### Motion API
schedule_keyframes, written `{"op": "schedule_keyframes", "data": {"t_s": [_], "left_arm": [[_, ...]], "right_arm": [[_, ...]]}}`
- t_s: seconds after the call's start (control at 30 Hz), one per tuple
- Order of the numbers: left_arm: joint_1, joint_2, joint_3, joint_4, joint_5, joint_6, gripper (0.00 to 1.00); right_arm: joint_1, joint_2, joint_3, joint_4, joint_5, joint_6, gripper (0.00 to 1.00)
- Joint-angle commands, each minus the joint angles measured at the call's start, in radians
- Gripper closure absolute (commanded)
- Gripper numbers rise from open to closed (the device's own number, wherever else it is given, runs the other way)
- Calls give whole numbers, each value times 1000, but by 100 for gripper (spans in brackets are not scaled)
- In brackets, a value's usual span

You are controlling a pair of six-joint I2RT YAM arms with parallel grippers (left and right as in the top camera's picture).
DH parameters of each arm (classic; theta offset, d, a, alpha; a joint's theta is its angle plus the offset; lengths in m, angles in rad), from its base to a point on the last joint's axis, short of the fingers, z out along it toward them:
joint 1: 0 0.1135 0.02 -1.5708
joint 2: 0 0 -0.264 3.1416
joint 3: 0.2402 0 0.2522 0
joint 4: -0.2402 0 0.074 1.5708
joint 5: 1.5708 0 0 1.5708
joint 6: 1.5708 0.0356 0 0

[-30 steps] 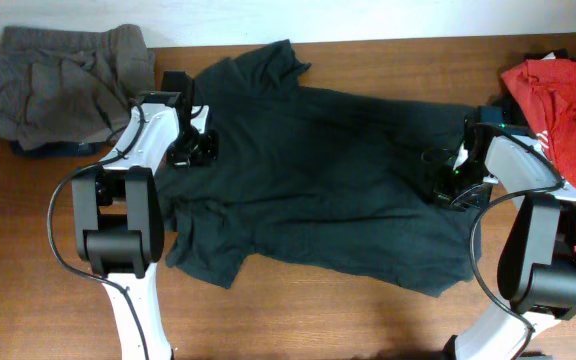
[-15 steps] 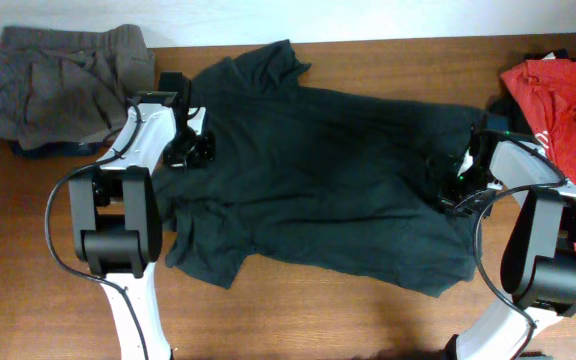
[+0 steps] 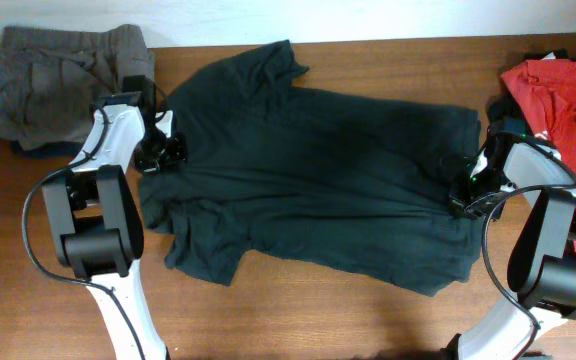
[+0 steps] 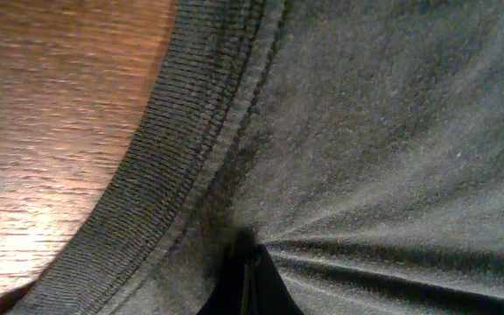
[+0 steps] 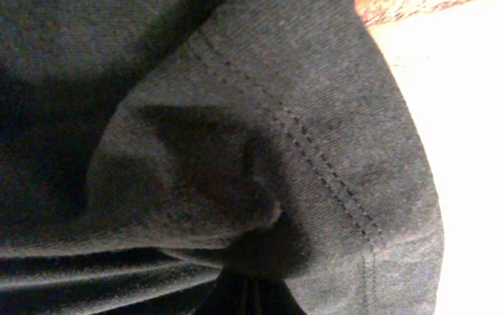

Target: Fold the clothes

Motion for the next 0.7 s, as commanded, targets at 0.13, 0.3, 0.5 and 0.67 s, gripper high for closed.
{"op": "schedule_keyframes", "data": {"t_s": [0.13,0.3,0.5,0.67], "left_arm": [[27,25,10,-6,-86,5,99],[18,5,122,-97,-86,5,99],[-14,-51,251,-233,-75,5,99],[-57,-121,257,-284,-75,-33,99]], "right_arm": [[-17,37,-8,2,48,4,96],[-17,25,76,-88,48,4,96],[-16,-51,174,-257,36,-1,96],[11,-147,177,-369,3,-20,96]]}}
